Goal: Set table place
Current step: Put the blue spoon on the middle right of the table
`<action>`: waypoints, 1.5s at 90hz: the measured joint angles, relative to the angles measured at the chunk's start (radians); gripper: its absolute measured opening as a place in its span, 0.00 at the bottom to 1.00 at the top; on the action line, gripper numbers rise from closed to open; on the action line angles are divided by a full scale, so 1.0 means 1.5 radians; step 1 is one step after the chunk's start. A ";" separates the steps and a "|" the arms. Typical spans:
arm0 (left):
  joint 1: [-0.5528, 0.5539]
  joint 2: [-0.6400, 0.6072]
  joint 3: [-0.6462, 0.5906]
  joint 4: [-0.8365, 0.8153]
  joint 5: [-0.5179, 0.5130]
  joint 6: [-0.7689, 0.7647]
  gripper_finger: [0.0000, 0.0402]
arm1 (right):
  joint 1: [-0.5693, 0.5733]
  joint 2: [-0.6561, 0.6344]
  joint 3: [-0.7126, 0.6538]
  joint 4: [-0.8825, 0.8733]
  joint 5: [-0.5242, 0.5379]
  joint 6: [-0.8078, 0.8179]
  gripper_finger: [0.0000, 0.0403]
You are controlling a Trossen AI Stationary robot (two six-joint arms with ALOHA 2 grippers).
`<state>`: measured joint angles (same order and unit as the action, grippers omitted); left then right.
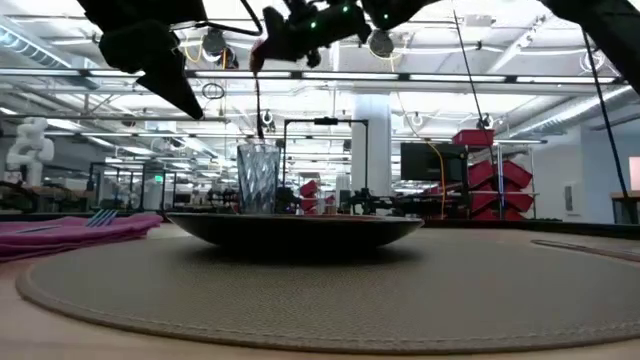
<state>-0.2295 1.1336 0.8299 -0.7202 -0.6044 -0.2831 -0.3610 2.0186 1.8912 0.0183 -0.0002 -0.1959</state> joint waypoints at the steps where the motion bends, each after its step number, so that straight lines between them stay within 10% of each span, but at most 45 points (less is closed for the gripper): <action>1: 0.000 0.000 0.000 0.000 0.000 0.000 0.20 | 0.001 -0.002 0.000 0.001 0.000 0.000 0.00; 39: 0.000 0.000 -0.025 0.003 0.000 -0.016 0.20 | 0.047 -0.148 0.000 -0.214 0.058 0.005 0.00; 86: 0.000 0.003 -0.025 0.020 0.000 -0.016 0.20 | 0.218 -0.262 -0.044 -0.782 0.045 0.374 0.00; 135: -0.021 0.004 -0.060 0.063 0.013 0.008 0.20 | 0.436 -0.507 -0.584 -0.536 0.137 0.918 0.00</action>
<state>-0.2611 1.1389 0.7406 -0.6258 -0.5842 -0.2718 0.2933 1.2586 1.0148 -0.7864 0.2047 1.1811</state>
